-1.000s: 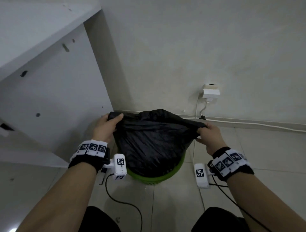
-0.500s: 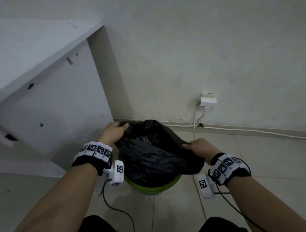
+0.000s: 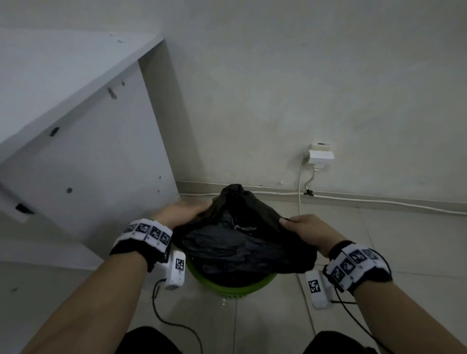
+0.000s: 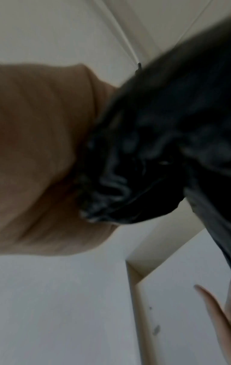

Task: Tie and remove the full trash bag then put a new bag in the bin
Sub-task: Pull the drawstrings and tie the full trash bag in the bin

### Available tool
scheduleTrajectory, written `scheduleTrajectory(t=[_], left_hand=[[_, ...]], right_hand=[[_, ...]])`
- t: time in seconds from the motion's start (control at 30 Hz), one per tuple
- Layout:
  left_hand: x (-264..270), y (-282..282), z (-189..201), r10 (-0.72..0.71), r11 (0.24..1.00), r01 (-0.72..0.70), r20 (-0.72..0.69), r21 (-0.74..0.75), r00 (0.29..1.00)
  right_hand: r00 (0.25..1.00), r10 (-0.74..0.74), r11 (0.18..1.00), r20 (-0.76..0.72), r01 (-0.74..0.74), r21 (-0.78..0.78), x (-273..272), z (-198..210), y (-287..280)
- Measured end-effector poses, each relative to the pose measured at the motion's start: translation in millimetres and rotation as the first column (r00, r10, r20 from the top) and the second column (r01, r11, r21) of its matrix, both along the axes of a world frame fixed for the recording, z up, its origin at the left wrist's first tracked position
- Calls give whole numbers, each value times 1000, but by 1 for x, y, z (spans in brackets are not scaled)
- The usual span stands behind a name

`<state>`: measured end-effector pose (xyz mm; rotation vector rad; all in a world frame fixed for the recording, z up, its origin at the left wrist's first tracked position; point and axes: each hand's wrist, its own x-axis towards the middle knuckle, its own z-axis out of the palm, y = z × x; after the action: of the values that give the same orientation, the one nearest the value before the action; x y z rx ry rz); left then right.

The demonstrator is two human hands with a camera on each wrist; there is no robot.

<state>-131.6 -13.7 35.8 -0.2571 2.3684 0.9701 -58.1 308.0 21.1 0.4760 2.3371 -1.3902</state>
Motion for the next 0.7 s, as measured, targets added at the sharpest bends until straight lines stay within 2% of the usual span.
scheduleTrajectory(t=[0.03, 0.07, 0.1, 0.17, 0.23, 0.3, 0.37, 0.43, 0.47, 0.5, 0.53, 0.57, 0.6, 0.63, 0.67, 0.7], left_hand=[[0, 1, -9, -50, 998, 50, -9, -47, 999], [0, 3, -17, -46, 999, 44, -41, -32, 998], [-1, 4, -25, 2, 1000, 1, -98, 29, 995], [-11, 6, -33, 221, 954, -161, -231, 251, 948], [-23, 6, -25, 472, 831, -303, -304, 467, 827], [-32, 4, -12, 636, 677, -355, -269, 645, 724], [-34, -2, -6, 698, 564, -330, -222, 757, 681], [-27, -4, 0, 683, 524, -286, -195, 803, 704], [-23, -6, 2, 654, 527, -274, -178, 805, 735], [-19, -9, 7, 606, 560, -270, -165, 783, 778], [-17, -15, 12, 534, 640, -267, -167, 720, 829], [-18, -24, 16, 415, 775, -232, -196, 588, 888], [-17, -30, 20, 255, 907, -159, -208, 390, 944], [-17, -36, 21, 76, 984, -43, -191, 170, 979], [-17, -38, 21, -56, 998, 55, -196, -11, 979], [-17, -36, 24, -98, 993, 80, -255, -82, 962]], right_hand=[[996, -29, 999, -79, 31, 14, -3, 0, -2], [978, -122, 992, -168, 113, -63, -6, 1, -3], [936, -254, 962, -244, 220, -160, -10, 2, -4], [809, -498, 859, -314, 408, -310, -15, 7, 0], [701, -647, 749, -299, 512, -420, -13, 8, 3], [634, -718, 677, -288, 538, -502, -9, 4, 8], [598, -742, 648, -302, 526, -551, -2, -1, 11], [571, -748, 649, -340, 519, -556, 3, -5, 17], [555, -747, 655, -366, 520, -549, 4, -4, 21], [539, -744, 663, -394, 526, -533, 5, -1, 25], [529, -731, 681, -430, 530, -506, 3, 3, 31], [566, -686, 727, -457, 523, -445, 1, 7, 35], [653, -596, 803, -467, 491, -338, -1, 10, 38], [792, -447, 893, -416, 418, -165, -3, 12, 41], [911, -251, 960, -326, 279, 39, -6, 13, 42], [967, -77, 968, -244, 130, 212, -7, 17, 41]])
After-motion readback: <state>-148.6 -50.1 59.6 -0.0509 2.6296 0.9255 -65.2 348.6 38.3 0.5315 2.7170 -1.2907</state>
